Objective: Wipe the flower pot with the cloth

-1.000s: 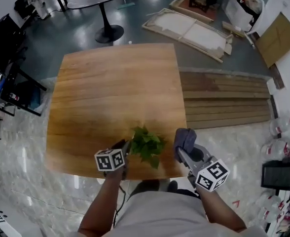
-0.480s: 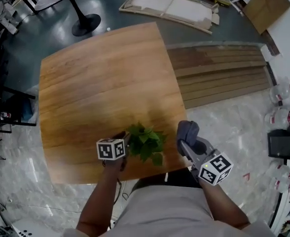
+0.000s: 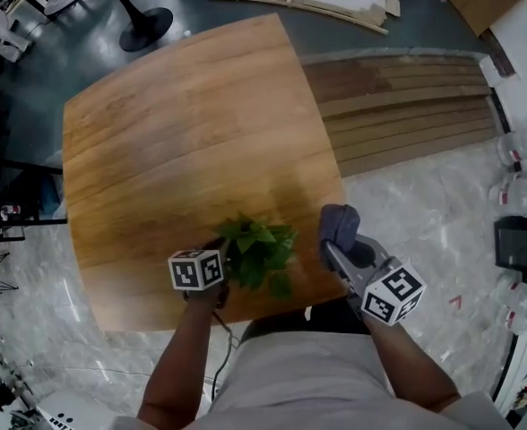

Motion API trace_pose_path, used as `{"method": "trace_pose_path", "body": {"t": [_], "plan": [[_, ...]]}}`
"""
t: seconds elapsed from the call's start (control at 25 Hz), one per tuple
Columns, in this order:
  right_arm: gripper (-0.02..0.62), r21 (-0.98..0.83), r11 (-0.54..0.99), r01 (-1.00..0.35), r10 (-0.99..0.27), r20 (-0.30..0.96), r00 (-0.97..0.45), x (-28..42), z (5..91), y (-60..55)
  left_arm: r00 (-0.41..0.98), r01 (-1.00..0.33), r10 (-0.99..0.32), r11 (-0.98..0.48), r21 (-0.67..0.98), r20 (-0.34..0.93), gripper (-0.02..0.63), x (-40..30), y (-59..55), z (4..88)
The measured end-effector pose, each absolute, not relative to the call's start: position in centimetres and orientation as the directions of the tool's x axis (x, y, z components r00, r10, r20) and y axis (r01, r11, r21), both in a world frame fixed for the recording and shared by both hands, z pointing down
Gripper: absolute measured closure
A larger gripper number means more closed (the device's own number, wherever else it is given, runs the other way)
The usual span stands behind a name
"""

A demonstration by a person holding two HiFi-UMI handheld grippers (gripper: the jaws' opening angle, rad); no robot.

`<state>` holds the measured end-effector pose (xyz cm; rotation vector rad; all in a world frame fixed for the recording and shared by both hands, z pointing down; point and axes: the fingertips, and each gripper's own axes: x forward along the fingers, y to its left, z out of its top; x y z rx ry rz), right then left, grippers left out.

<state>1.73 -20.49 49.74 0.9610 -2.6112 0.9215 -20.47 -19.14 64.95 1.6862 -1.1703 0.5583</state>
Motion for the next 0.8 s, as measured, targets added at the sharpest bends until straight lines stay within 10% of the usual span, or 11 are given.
{"method": "trace_pose_path", "body": {"t": [0.8], "plan": [[0.531,-0.682,0.656,-0.323,-0.154,0.298,-0.942,-18.5,57.5,-16.6,0.461,-0.649,-0.545,0.331,0.685,0.700,0.589,-24.7,-15.3,70.7]]}}
